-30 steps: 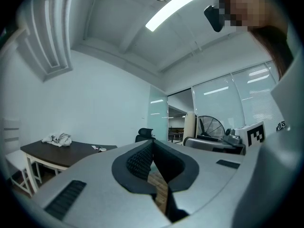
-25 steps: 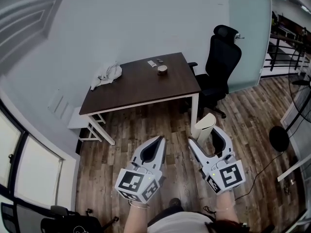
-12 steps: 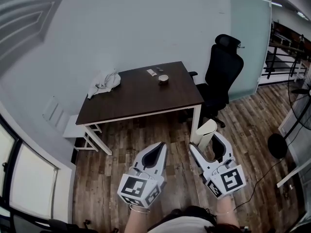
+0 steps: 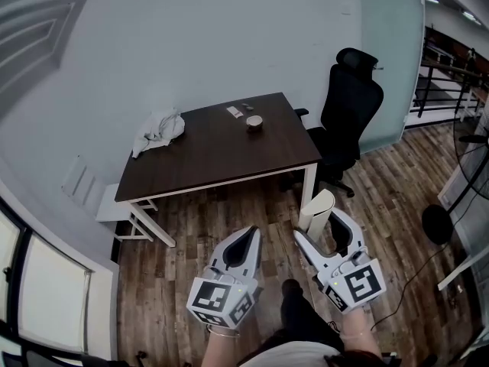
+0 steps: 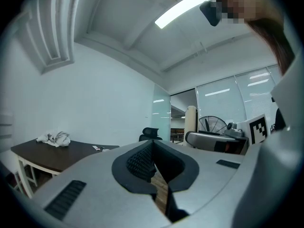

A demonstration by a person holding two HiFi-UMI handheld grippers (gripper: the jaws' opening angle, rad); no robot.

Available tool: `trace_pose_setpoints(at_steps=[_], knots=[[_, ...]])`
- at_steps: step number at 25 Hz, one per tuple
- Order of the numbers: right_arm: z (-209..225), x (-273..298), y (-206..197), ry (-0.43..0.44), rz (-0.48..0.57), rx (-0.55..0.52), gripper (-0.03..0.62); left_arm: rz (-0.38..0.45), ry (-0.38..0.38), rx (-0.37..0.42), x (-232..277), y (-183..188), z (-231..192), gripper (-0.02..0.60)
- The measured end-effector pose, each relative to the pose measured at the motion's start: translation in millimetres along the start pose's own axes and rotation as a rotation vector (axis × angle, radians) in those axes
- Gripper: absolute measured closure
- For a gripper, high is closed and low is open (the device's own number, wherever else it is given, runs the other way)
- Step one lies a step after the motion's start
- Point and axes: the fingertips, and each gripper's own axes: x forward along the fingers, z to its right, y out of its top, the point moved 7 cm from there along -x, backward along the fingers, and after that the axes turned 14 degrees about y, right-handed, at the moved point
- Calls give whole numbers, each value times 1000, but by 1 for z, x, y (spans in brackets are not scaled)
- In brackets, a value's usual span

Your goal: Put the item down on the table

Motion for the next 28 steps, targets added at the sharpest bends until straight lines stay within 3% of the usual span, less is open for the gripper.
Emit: trace_pose_setpoints(at_steps=[11,28], knots=[[78,73,-23,16,8,6,298,-22,19,-5,98,-9,-41,563],[232,188,-52,66,21,31,298,-11,36,18,283,8,-78,563]])
